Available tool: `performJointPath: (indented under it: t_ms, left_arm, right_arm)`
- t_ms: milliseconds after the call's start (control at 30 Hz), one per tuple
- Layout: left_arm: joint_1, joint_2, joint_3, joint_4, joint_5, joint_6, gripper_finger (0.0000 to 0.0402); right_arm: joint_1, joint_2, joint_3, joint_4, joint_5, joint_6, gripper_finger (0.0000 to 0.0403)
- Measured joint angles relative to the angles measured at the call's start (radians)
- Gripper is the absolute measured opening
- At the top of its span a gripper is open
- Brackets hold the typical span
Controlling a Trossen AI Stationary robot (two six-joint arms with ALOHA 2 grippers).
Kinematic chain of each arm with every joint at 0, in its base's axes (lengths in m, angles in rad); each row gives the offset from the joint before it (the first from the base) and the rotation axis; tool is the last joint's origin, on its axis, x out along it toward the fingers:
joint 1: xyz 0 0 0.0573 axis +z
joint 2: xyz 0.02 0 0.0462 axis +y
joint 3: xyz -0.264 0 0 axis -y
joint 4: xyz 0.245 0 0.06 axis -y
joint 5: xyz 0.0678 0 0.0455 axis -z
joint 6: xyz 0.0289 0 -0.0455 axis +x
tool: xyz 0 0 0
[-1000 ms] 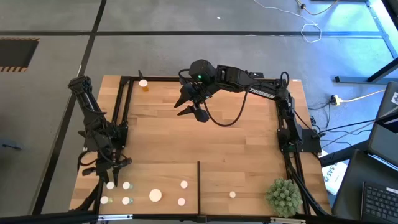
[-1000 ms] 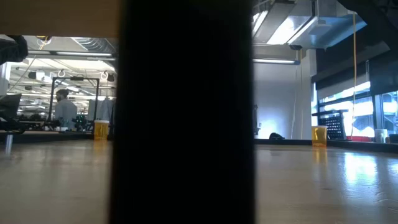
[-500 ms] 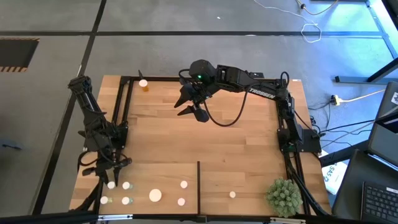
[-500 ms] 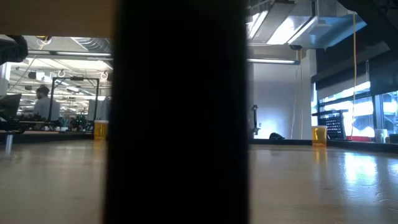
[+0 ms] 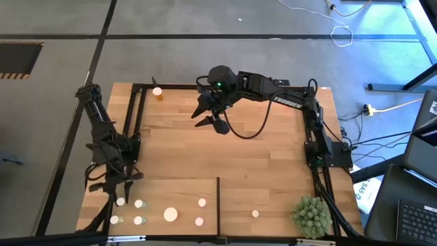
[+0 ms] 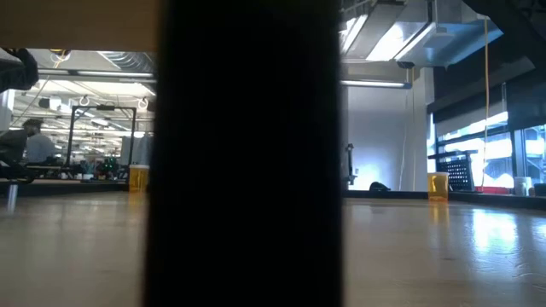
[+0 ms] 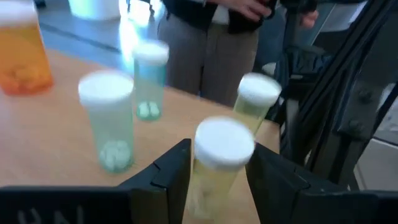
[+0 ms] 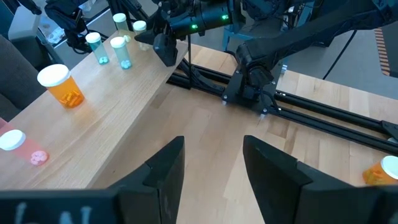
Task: Pick and place medicine bottles onto shelf by color
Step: Put the top right yellow pill bottle on the shelf aligned with the other yellow pill bottle, then put the blue pill bottle on the shelf aligned with the other blue pill bottle
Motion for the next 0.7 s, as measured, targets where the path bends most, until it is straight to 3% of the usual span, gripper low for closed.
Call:
performJointPath:
  t_ms: [700]
  left_arm:
    - [0.000, -0.035, 0.001, 0.243, 0.019, -0.004, 0.0142]
  right_arm:
    - [0.000, 0.000, 0.000, 0.000, 0.000, 0.000, 0.0166]
